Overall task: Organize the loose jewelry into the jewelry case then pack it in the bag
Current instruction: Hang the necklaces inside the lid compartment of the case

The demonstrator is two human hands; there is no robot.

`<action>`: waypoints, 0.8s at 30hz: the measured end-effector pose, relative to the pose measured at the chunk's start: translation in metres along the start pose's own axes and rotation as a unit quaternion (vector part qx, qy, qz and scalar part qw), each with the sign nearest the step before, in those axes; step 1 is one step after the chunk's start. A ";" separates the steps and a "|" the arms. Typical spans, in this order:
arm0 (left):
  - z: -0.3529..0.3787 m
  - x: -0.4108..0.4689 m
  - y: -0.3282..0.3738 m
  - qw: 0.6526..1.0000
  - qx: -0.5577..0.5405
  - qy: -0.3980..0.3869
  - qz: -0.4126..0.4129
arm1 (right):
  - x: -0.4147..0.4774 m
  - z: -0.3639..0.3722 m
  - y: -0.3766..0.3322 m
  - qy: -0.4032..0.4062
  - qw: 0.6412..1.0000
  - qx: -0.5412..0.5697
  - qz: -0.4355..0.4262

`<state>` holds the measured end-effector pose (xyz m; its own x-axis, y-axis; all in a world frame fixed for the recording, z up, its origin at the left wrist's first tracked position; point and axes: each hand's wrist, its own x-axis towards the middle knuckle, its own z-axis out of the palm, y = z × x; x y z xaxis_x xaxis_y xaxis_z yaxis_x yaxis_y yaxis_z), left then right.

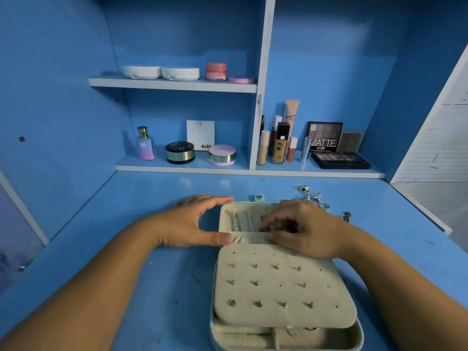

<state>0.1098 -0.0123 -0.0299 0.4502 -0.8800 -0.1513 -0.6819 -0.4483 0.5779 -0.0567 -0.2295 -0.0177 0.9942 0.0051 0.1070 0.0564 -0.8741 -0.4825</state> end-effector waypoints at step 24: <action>0.024 0.007 0.013 0.994 -0.012 0.098 0.038 | -0.030 -0.063 0.079 0.085 0.918 -0.075 0.379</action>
<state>0.0904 -0.0282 -0.0425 0.5037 -0.8624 0.0515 -0.7051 -0.3759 0.6012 -0.0882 -0.3291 -0.0045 0.7127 -0.6979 -0.0704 -0.6726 -0.6515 -0.3508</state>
